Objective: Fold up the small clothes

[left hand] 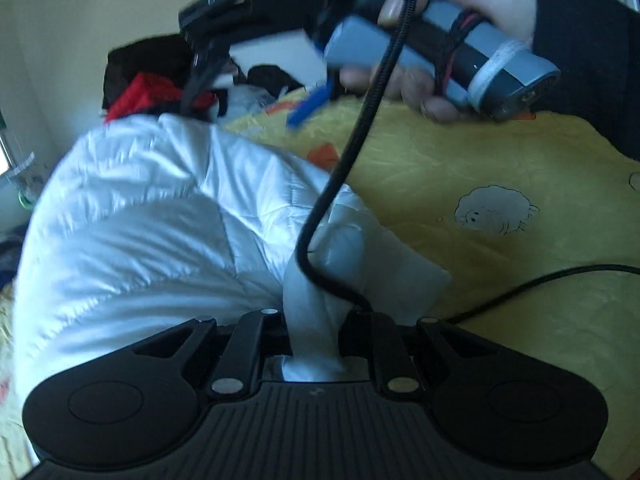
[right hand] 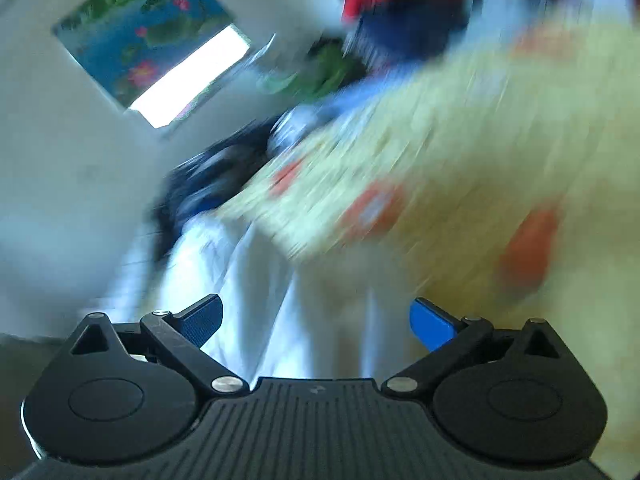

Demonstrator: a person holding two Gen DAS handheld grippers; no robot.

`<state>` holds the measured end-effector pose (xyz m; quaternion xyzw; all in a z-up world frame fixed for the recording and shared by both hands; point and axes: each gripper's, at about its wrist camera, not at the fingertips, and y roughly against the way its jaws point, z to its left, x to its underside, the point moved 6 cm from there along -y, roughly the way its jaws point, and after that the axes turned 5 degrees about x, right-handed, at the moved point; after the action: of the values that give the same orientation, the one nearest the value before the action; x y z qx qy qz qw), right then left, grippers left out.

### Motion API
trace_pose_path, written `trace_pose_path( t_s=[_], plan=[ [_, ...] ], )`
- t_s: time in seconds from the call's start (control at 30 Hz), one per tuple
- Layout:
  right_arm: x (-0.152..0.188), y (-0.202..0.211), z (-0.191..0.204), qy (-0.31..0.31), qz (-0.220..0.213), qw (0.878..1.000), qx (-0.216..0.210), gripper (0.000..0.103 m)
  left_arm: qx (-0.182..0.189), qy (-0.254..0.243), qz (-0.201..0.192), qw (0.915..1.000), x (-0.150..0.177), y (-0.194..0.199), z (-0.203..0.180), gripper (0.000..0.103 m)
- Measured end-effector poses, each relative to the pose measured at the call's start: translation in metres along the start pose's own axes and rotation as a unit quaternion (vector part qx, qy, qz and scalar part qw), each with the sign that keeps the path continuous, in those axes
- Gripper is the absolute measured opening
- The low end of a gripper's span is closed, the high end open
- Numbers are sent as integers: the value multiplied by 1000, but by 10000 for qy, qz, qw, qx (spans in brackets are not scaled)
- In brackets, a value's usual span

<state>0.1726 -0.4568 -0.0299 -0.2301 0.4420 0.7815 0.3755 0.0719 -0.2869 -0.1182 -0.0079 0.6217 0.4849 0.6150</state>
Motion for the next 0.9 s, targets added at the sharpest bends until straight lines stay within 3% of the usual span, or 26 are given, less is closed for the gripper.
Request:
trace_pose_path(
  t_s=[0.07, 0.13, 0.2, 0.27, 0.33, 0.43, 0.53, 0.77, 0.9],
  plan=[
    [-5, 10, 9, 122, -247, 9993, -269, 98, 151, 211, 52, 9997, -1, -3, 4, 14],
    [-3, 15, 26, 139, -222, 9939, -1070, 99, 299, 291, 87, 9991, -2, -7, 9, 14],
    [3, 7, 47, 187, -20, 9842, -1761, 102, 454, 365, 78, 9983, -1, -8, 18, 14],
    [8, -15, 64, 204, 332, 9764, -2126, 102, 580, 478, 80, 9971, -1, -10, 24, 14],
    [14, -44, 67, 227, 545, 9789, -1958, 101, 629, 503, 112, 9967, -1, -10, 27, 14],
    [31, -101, 58, 716, 1005, 9848, -1224, 98, 635, 384, 67, 9972, -2, -5, 22, 14],
    [47, -120, 49, 946, 947, 9829, -1264, 99, 610, 340, 53, 9975, 0, -7, 20, 14],
    [56, -103, 35, 433, 833, 9851, -1442, 100, 465, 23, -191, 9987, 11, 26, 15, 16],
    [39, -67, 12, -848, 778, 9768, -1805, 100, 574, -216, -390, 9974, 15, 63, 29, 18]
  ],
)
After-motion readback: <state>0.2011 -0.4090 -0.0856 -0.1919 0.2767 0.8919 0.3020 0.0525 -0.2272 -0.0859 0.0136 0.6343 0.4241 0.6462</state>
